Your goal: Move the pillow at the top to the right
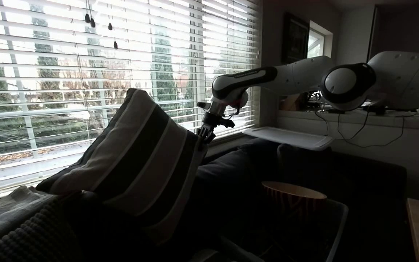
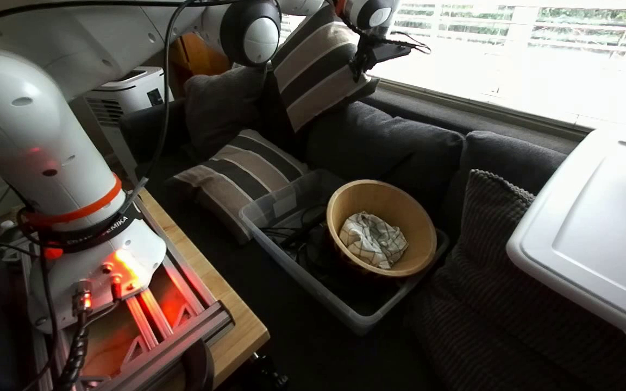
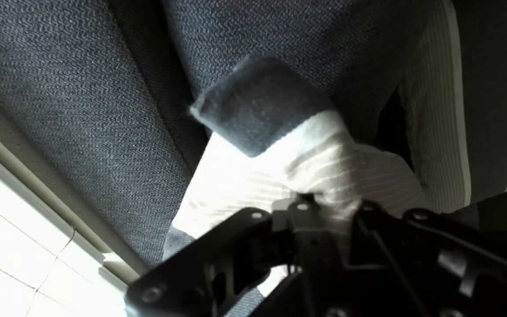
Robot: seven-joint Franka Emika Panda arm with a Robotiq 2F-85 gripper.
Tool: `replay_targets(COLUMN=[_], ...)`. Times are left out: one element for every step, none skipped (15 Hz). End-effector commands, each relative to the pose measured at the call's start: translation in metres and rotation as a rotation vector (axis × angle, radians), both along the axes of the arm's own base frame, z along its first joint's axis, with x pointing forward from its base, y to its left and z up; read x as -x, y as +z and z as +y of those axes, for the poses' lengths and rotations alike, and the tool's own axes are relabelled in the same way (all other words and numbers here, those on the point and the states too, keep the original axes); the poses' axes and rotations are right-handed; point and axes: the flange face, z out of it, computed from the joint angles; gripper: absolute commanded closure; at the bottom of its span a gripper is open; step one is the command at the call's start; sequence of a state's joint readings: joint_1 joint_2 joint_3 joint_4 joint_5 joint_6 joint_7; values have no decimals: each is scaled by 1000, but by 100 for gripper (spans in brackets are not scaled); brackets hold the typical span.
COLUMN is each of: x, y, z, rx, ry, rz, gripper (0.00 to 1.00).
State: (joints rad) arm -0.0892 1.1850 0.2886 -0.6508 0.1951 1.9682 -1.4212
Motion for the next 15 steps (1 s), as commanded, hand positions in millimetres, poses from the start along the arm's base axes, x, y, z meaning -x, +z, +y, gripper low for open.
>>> replay_targets(x=[-6, -6, -7, -7, -7, -8, -8, -7, -7, -6, -6, -6, -6, -6, -1], y=[38, 39, 40, 41, 44, 47, 52, 55, 60, 64, 65, 65, 65, 66, 3], z=[-16, -17, -17, -19, -20, -23, -28, -31, -36, -38, -39, -39, -39, -38, -2], rx=[-21, -15, -8, 4, 13, 24, 33, 33, 36, 38, 38, 36, 35, 42, -2], ry=[-147, -147, -147, -146, -143, -138, -132, -130, -127, -126, -125, -125, -124, -126, -33], rz=[-10, -18, -25, -32, -39, -51, -62, -65, -70, -72, -74, -74, -76, -70, -2], gripper=[97, 97, 97, 97, 97, 97, 97, 97, 97, 97, 97, 97, 97, 97, 86])
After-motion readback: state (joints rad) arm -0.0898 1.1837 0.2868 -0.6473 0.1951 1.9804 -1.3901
